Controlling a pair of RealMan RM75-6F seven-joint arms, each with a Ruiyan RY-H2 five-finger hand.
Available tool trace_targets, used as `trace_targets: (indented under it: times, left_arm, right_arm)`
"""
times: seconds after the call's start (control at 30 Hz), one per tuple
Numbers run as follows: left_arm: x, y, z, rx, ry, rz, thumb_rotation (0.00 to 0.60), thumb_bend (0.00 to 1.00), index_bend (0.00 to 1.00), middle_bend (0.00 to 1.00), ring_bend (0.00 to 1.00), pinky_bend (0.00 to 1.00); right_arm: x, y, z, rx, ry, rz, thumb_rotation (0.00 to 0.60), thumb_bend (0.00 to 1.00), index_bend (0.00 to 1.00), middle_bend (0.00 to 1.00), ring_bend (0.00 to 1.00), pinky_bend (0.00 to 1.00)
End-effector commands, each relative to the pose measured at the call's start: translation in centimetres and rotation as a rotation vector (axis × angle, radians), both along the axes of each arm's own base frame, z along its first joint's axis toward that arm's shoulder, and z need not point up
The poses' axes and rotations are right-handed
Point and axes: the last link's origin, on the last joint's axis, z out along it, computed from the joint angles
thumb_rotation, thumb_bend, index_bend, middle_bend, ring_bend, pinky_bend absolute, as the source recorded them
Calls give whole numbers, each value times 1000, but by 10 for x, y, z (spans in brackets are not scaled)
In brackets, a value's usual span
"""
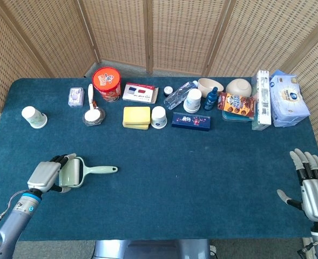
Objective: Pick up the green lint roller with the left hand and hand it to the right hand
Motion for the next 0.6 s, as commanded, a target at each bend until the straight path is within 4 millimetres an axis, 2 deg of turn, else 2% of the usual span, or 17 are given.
trace_targets:
  times: [0.03,0.3,0.43,0.6]
  left_arm:
    - [13,2,8,2,-40,-40,600,0,338,347,337,508]
    - [63,15,15,-11,-126,-166,600,0,338,346,337,509]
    - [91,25,7,-34,-178,-201,600,0,338,347,337,508]
    - [124,33,-12,-93,-207,-236,600,0,338,347,337,509]
  right_arm:
    - [3,0,-6,34,-2,11,600,0,0,0,0,0]
    - [11,-7,-22,137,-11,18,600,0,0,0,0,0]
    - [23,-13,-28,197,-44,52,600,0,0,0,0,0]
    - [47,-22,-35,288,-65,112,600,0,0,0,0,4]
